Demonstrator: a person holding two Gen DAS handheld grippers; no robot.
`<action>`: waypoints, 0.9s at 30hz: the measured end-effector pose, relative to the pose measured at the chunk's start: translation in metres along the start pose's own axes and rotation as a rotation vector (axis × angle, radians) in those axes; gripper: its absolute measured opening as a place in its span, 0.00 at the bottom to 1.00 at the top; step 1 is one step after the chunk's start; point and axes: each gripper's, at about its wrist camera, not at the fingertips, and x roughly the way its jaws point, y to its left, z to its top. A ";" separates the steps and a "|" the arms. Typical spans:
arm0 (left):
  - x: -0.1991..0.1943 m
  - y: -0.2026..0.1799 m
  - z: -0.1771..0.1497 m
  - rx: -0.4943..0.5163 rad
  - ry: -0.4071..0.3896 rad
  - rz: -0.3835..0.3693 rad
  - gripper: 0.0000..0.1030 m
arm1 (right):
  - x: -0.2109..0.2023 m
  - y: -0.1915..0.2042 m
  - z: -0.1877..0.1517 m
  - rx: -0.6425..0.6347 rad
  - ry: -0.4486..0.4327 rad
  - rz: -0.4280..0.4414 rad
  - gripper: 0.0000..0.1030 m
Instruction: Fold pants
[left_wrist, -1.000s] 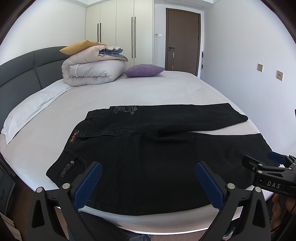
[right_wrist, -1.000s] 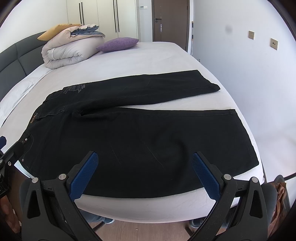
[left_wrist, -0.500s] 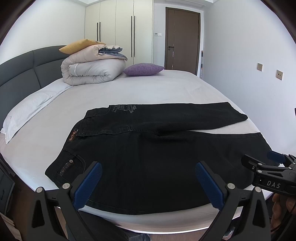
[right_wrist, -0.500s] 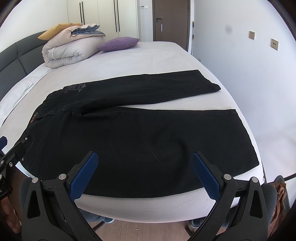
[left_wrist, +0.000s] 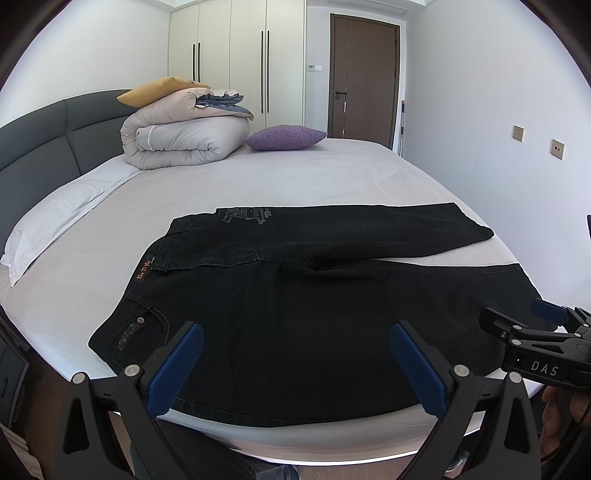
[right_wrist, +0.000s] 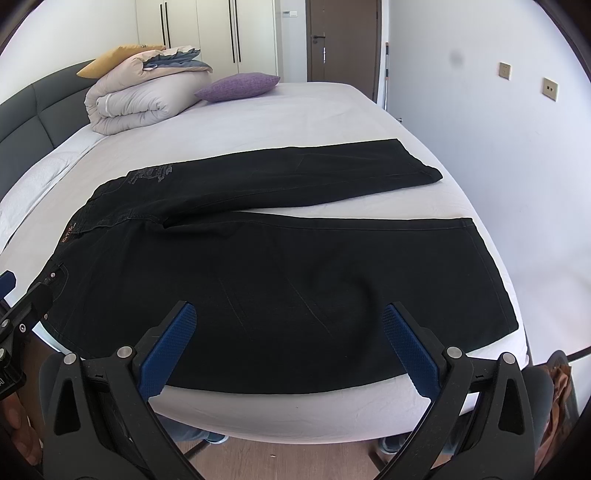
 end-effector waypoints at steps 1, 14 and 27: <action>0.000 0.000 0.000 0.000 0.000 -0.001 1.00 | 0.000 0.000 0.000 0.000 0.001 0.000 1.00; 0.000 0.000 0.000 -0.001 0.003 -0.001 1.00 | 0.000 0.000 0.000 0.000 0.001 0.000 1.00; 0.002 -0.007 -0.012 0.007 0.004 0.006 1.00 | 0.000 0.001 0.000 0.001 0.003 0.001 1.00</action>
